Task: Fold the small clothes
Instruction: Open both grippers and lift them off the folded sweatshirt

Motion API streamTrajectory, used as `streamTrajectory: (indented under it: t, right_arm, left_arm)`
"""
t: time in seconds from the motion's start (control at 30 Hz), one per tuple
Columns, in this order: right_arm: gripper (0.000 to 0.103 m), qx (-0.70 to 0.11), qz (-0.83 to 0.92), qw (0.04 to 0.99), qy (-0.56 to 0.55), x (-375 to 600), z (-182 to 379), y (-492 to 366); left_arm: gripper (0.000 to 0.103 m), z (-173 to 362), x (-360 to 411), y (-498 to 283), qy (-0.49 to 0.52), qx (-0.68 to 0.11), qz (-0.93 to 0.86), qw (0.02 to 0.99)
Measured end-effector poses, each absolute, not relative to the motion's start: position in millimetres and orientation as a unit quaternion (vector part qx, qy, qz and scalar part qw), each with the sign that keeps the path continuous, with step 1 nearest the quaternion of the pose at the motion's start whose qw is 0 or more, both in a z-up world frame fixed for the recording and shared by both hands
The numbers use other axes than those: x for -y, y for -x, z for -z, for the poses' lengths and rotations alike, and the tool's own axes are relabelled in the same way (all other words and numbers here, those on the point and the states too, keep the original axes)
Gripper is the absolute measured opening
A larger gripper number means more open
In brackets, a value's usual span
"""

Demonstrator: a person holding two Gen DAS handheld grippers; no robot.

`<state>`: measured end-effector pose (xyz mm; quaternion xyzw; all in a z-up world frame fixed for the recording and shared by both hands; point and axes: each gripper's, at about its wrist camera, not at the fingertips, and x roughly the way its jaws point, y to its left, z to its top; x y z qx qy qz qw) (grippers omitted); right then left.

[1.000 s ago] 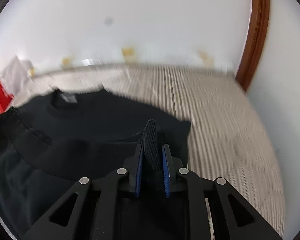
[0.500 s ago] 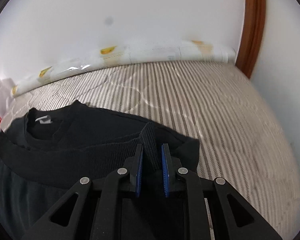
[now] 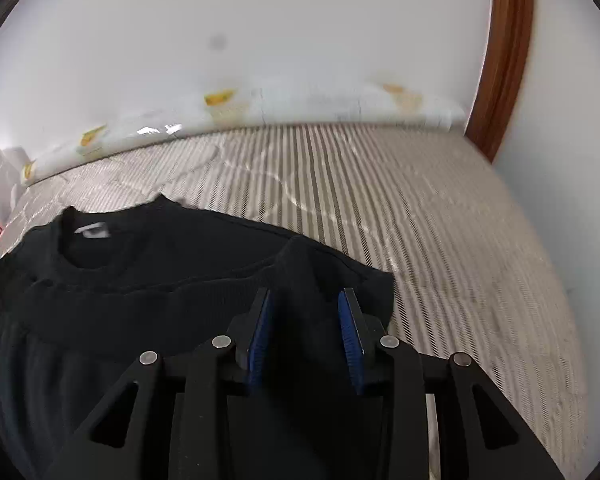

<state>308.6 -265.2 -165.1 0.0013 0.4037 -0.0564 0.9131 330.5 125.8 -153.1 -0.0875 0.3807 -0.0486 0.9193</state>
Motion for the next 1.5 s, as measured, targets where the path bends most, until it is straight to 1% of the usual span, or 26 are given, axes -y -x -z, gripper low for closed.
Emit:
streamTrajectory:
  t: [0.07,0.17,0.27,0.33,0.53,0.63,0.7,0.73,0.9,1.0,1.2,1.4,1.5]
  right_arm:
    - [0.035,-0.392,0.052,0.919,0.001,253.2,151.6,-293.4]
    - [0.037,-0.375,0.030,0.926,0.008,223.8,133.3,-269.3]
    - [0.042,-0.360,-0.004,0.933,0.020,182.1,124.7,-247.9]
    - [0.043,-0.358,-0.028,0.933,0.026,152.2,127.0,-237.5]
    - [0.044,-0.370,-0.045,0.927,0.032,95.8,152.6,-230.8]
    - [0.043,-0.407,-0.020,0.913,0.024,86.4,173.7,-247.5]
    - [0.039,-0.426,-0.014,0.905,0.016,85.1,186.2,-250.7]
    - [0.039,-0.429,-0.011,0.903,0.017,84.5,190.2,-250.4]
    - [0.039,-0.420,-0.008,0.906,0.044,76.3,188.2,-226.3]
    - [0.039,-0.418,-0.015,0.906,0.061,70.7,186.1,-206.5]
    - [0.039,-0.413,-0.021,0.908,0.063,70.7,193.9,-161.7]
    - [0.039,-0.393,-0.023,0.917,0.054,72.2,200.0,-119.4]
    - [0.039,-0.391,-0.029,0.919,0.048,71.9,198.0,-103.8]
  left_arm:
    - [0.048,148.3,-130.5,-316.4,0.087,-0.373,0.044,0.923]
    - [0.052,143.8,-138.2,-290.7,0.094,-0.368,0.043,0.924]
    - [0.054,144.3,-142.7,-265.7,0.089,-0.371,0.038,0.924]
    - [0.055,145.9,-145.6,-250.7,0.082,-0.372,0.029,0.924]
    - [0.056,151.2,-158.5,-202.0,0.067,-0.382,0.016,0.922]
    - [0.057,152.5,-164.1,-182.4,0.066,-0.379,0.015,0.923]
    - [0.058,155.2,-168.7,-169.5,0.066,-0.376,0.015,0.924]
    - [0.058,156.7,-170.4,-164.8,0.069,-0.376,0.017,0.924]
    - [0.058,166.3,-183.1,-138.0,0.120,-0.375,0.050,0.918]
    - [0.062,173.8,-185.6,-118.2,0.161,-0.363,0.092,0.913]
    - [0.062,193.6,-176.1,-91.9,0.200,-0.369,0.116,0.900]
    - [0.062,208.3,-159.1,-91.8,0.220,-0.378,0.127,0.890]
    - [0.062,216.6,-157.1,-100.9,0.257,-0.380,0.124,0.880]
